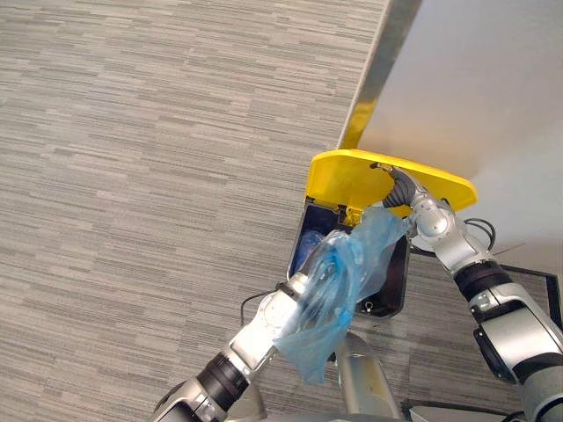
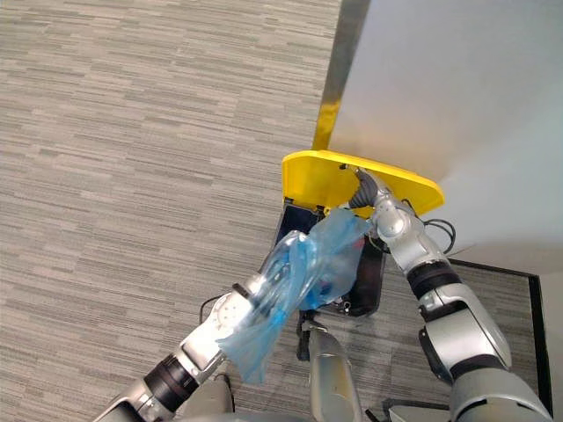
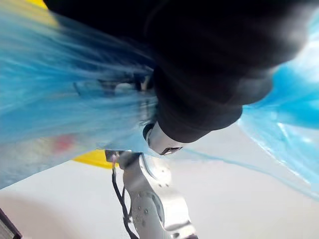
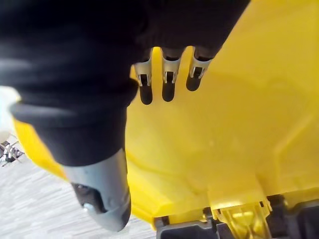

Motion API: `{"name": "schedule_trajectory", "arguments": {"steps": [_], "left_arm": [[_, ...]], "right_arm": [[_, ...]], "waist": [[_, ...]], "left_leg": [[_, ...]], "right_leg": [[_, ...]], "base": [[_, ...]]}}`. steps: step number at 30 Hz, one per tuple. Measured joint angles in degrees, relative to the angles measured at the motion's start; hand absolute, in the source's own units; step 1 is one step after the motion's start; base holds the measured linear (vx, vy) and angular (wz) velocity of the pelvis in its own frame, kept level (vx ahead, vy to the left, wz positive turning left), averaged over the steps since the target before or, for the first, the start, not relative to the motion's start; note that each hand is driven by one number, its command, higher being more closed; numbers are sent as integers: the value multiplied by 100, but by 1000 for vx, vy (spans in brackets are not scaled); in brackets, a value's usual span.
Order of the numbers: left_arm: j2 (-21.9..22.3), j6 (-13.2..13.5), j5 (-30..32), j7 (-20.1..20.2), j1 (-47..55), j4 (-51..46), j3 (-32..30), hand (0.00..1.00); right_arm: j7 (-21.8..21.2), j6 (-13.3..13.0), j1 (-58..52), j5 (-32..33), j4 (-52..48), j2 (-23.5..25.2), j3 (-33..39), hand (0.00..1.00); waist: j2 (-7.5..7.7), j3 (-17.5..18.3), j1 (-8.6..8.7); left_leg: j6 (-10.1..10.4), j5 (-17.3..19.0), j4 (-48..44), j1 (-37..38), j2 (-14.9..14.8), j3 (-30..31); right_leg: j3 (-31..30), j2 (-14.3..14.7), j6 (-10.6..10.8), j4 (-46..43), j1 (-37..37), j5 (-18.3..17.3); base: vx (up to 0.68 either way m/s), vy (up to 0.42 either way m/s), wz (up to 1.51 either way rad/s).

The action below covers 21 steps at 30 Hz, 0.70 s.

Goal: Gather rubbish on tea table into small bin, then transfer packed bag to large trash can.

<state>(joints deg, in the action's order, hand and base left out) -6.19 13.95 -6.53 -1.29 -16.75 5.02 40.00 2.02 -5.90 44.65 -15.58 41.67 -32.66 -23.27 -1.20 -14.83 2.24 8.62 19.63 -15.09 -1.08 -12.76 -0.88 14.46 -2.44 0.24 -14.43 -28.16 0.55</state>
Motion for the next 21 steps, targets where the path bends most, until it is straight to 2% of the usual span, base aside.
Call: {"name": "schedule_trajectory", "arguments": {"steps": [3,6,11,16,21], "left_arm": [[198,5,83,-40,-457,311,98,100],[329,-24,312,-154,-965,1090,89,100],[328,-129,538,-276,-1554,1839,68,100],[325,-240,747,-296,-2134,2788,-75,100],[248,-291,850,-389,-2499,3617,-471,100]], "right_arm": [[-4,-24,23,-140,-5,-70,-25,0],[-75,-31,39,-253,-41,-163,-121,0],[-94,-42,177,-255,-311,-297,-140,0],[-76,-39,360,-255,-451,-393,-140,0],[-62,-39,378,-308,-475,-385,-186,0]], "waist": [[1,-1,11],[42,-42,49],[176,-407,114],[193,-800,229],[229,-1076,256]], "left_leg": [[2,-3,-3,5,1,-54],[2,-2,-8,5,5,-65],[-58,37,-108,-202,65,-90],[-48,59,-260,-353,97,-144],[-37,168,-538,-621,134,-140]], "right_leg": [[-42,25,-3,52,0,47],[-51,26,1,64,-3,50],[-130,29,114,175,-159,117],[-204,25,5,163,-289,215],[-218,-33,-54,107,-451,255]], "base": [[-14,7,-7],[-11,3,-1],[-46,1,-8],[22,30,-7],[8,38,1]]}}
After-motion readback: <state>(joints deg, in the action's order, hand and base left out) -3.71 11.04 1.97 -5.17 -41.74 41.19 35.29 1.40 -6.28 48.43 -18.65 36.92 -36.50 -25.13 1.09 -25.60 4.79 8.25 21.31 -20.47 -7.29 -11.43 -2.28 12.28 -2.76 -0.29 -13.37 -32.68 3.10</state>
